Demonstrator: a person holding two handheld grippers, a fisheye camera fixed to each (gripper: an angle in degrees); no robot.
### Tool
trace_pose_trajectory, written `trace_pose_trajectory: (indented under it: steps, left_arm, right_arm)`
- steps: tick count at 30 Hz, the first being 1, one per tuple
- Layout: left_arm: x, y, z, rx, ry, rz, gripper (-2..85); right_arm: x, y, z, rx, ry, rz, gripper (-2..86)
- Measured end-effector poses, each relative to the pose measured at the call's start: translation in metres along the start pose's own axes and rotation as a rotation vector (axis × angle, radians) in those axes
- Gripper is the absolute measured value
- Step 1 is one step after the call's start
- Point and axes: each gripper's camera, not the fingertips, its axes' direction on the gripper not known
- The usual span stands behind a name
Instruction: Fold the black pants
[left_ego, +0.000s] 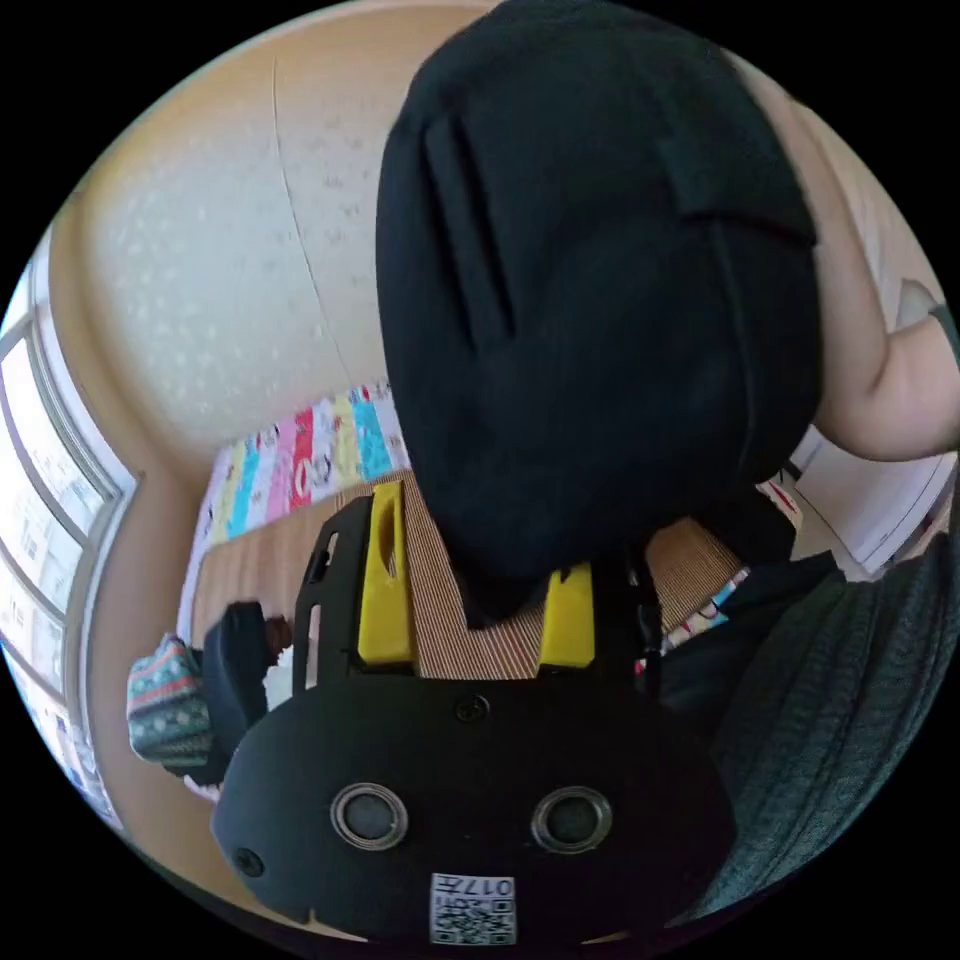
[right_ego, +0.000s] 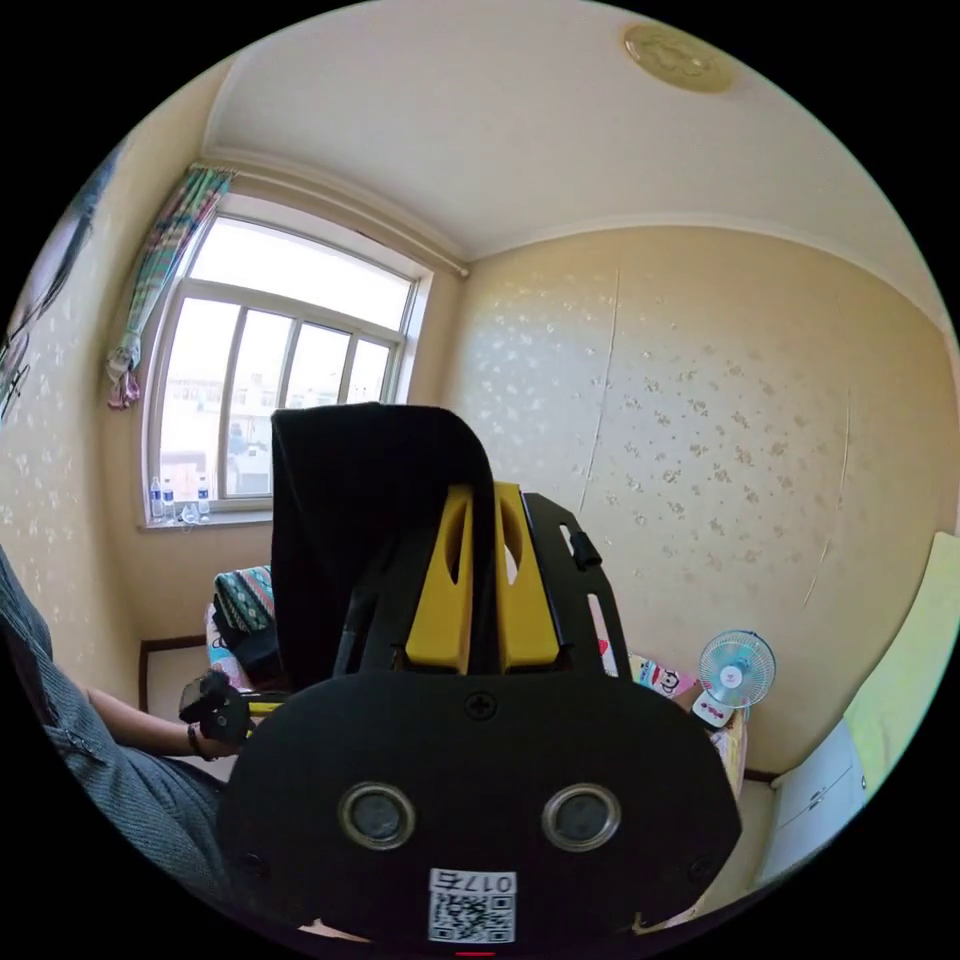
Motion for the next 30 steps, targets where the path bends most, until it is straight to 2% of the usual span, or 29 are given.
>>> trace_pose_trajectory:
  steps: [2,4,5,6,8,9,11,13,15,17,19,22,23,26,28,30]
  left_arm:
    - [0.034,-0.004,-0.064,0.308,-0.106,0.102,9.3]
    - [0.046,-0.007,-0.101,0.432,-0.156,0.134,7.2]
    - [0.043,-0.014,-0.122,0.459,-0.116,0.128,6.3]
    - [0.037,-0.020,-0.131,0.458,-0.074,0.107,5.9]
    - [-0.006,-0.039,-0.145,0.398,0.191,-0.032,5.1]
    - [-0.020,-0.041,-0.145,0.394,0.249,-0.092,5.0]
    - [-0.079,-0.037,-0.133,0.383,0.493,-0.315,4.4]
    - [-0.108,-0.035,-0.123,0.349,0.607,-0.393,3.8]
    - [-0.115,-0.045,-0.118,0.282,0.660,-0.371,3.7]
    - [-0.099,-0.069,-0.122,0.211,0.742,-0.226,3.7]
    - [-0.081,-0.090,-0.130,0.176,0.828,-0.128,3.7]
    - [-0.066,-0.124,-0.153,0.180,0.998,-0.071,3.8]
    - [-0.069,-0.136,-0.165,0.205,1.071,-0.080,3.9]
    - [-0.102,-0.156,-0.197,0.312,1.186,-0.156,4.1]
    - [-0.132,-0.160,-0.219,0.380,1.206,-0.211,4.2]
    - [-0.169,-0.158,-0.240,0.438,1.201,-0.296,4.2]
  right_arm:
    - [0.034,-0.001,-0.013,-0.032,0.085,0.018,3.2]
    - [0.072,0.008,-0.019,-0.098,0.150,0.081,3.2]
    - [0.102,0.020,-0.021,-0.161,0.158,0.137,3.2]
    - [0.118,0.028,-0.021,-0.192,0.152,0.171,3.1]
    - [0.183,0.082,-0.027,-0.271,0.098,0.351,3.1]
    - [0.198,0.100,-0.030,-0.279,0.075,0.406,3.1]
    - [0.252,0.178,-0.046,-0.333,-0.073,0.638,3.2]
    - [0.281,0.237,-0.065,-0.382,-0.194,0.793,3.3]
    - [0.299,0.282,-0.096,-0.383,-0.233,0.886,3.4]
    - [0.321,0.305,-0.146,-0.270,-0.206,0.976,3.3]
    - [0.337,0.286,-0.186,-0.152,-0.170,0.942,3.2]
    - [0.350,0.206,-0.241,0.032,-0.121,0.697,3.0]
    - [0.355,0.173,-0.256,0.127,-0.172,0.582,3.0]
    - [0.373,0.102,-0.267,0.368,-0.346,0.424,3.0]
    - [0.378,0.062,-0.255,0.463,-0.425,0.367,3.0]
    - [0.380,0.022,-0.224,0.466,-0.528,0.324,3.2]
